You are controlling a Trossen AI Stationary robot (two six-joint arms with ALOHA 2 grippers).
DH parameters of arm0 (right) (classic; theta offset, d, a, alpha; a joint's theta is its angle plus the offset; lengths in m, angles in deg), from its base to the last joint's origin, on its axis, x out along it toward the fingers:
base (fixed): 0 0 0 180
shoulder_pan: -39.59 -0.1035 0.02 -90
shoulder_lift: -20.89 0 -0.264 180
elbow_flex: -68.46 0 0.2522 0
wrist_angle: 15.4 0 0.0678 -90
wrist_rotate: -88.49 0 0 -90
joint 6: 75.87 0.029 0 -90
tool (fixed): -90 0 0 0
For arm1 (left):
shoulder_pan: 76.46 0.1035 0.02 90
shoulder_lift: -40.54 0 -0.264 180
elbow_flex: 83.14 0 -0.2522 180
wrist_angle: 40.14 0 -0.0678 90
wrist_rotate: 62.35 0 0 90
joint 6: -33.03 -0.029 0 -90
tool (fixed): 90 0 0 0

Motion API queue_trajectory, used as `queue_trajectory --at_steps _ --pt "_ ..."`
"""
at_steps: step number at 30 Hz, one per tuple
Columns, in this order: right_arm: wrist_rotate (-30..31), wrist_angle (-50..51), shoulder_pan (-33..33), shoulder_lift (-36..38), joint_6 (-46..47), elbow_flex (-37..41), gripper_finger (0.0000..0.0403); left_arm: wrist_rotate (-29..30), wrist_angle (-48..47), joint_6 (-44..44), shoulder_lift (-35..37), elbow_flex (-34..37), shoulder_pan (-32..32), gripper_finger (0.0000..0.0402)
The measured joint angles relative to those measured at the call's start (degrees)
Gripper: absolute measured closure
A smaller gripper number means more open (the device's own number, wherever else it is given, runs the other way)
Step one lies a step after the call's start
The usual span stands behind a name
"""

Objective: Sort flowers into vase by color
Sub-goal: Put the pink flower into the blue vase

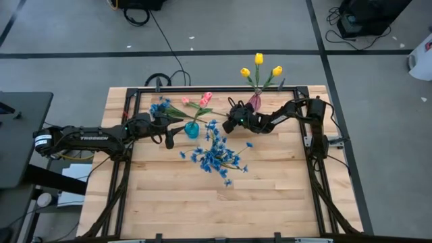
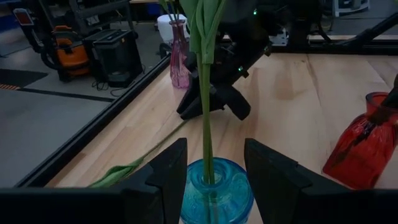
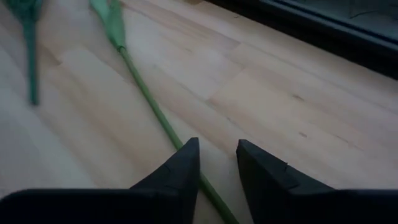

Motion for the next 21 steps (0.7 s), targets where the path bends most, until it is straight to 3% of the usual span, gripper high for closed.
queue_trajectory --at_steps 10,21 --pt "-1.5 0.6 -0.9 -0.1 0.8 -0.1 0.0389 -0.1 0.0 -0.1 0.0 0.0 0.0 0.0236" --pt "-2.6 4.1 -3.6 3.4 2.5 0.3 0.0399 -0.1 -0.6 0.2 0.0 0.0 0.0 0.0236"
